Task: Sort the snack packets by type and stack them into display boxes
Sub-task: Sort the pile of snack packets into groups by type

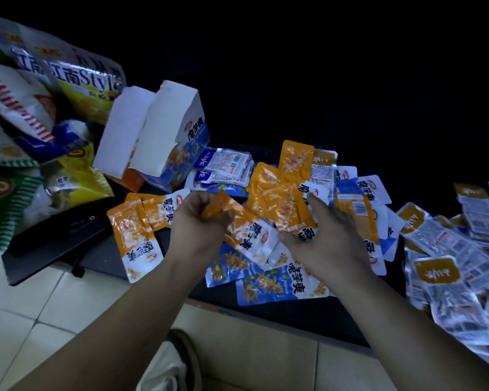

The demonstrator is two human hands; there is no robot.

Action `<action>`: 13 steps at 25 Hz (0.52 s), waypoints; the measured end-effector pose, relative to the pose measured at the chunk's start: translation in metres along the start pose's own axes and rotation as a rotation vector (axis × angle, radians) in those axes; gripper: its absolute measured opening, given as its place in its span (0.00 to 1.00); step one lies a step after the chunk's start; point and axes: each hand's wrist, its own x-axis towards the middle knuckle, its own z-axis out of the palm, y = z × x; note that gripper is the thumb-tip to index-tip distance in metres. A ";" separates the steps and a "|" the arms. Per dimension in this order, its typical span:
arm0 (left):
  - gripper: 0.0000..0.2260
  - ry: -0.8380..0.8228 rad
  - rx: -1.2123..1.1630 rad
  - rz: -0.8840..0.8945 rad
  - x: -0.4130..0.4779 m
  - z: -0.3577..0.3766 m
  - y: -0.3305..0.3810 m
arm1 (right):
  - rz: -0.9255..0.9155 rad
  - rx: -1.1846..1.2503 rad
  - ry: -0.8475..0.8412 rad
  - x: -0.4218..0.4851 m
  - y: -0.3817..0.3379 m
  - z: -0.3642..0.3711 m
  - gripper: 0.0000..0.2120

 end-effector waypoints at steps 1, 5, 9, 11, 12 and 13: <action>0.11 -0.001 -0.050 -0.028 -0.002 -0.001 0.002 | 0.006 -0.030 0.006 0.003 -0.006 0.001 0.46; 0.17 -0.035 -0.049 -0.041 -0.005 -0.009 -0.004 | 0.016 -0.175 -0.014 0.007 -0.017 0.011 0.40; 0.20 -0.160 0.035 0.024 -0.003 -0.019 -0.005 | -0.032 0.074 -0.044 0.003 -0.027 0.007 0.28; 0.14 -0.173 0.067 0.067 -0.009 -0.021 -0.001 | -0.043 0.210 -0.100 0.003 -0.038 -0.002 0.27; 0.12 -0.166 0.050 0.070 -0.012 -0.022 0.000 | -0.032 0.282 -0.152 0.003 -0.045 -0.005 0.26; 0.10 -0.152 0.032 0.063 -0.014 -0.026 0.000 | -0.018 0.363 -0.208 0.003 -0.053 -0.005 0.25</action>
